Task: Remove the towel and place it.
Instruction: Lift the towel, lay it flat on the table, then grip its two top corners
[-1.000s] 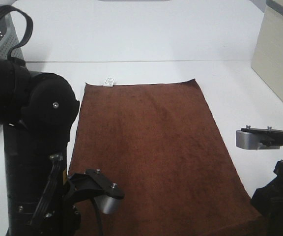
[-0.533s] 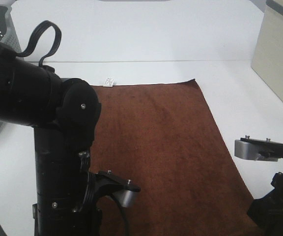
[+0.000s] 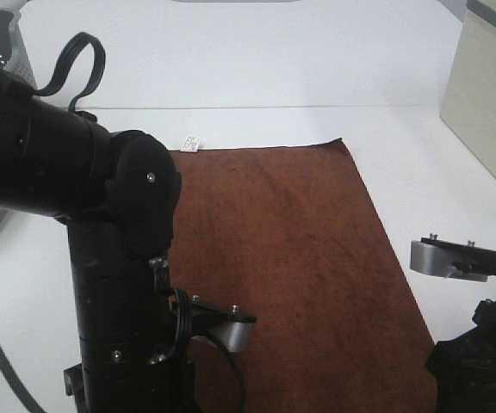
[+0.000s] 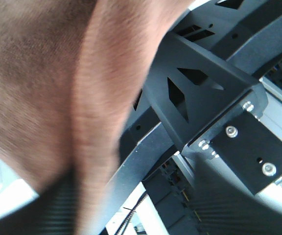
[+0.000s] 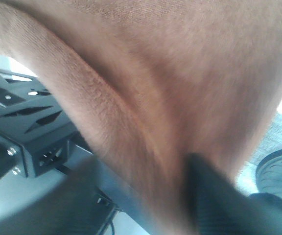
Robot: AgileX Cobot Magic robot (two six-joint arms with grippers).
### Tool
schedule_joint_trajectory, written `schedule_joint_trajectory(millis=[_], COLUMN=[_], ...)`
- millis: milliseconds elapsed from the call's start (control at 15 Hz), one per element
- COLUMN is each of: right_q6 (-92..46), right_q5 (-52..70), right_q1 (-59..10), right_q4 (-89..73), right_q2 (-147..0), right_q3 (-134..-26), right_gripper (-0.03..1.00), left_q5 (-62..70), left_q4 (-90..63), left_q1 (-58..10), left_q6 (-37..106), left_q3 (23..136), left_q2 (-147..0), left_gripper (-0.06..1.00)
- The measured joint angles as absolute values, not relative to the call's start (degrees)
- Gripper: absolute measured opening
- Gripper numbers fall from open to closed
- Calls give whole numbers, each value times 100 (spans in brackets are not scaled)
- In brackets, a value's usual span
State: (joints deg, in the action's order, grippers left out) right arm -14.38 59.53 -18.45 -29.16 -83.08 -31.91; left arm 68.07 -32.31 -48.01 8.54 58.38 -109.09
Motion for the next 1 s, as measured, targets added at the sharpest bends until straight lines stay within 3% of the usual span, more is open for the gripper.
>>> schedule_joint_trajectory(millis=[67, 200, 667, 1000], right_q6=[-1432, -1427, -1312, -1450], right_q5=[5953, 5942, 5626, 5569], right_q1=[-1845, -1845, -1673, -115], right_q4=[-2916, -2807, -2172, -2349], right_q2=[-8308, -8308, -8319, -8629], right_q3=[-3191, -3191, -4022, -5672], right_gripper=[69, 75, 76, 79], left_q5=[6807, 6807, 6927, 6589], left_q4=[-3231, -3231, -2882, -2034], left_q1=[-4801, -4801, -4704, -3432], left_q6=[802, 768, 665, 556], left_q3=[5838, 5838, 6411, 7729], left_q2=[-10909, -10909, -10909, -10915], left_gripper=[75, 85, 87, 87])
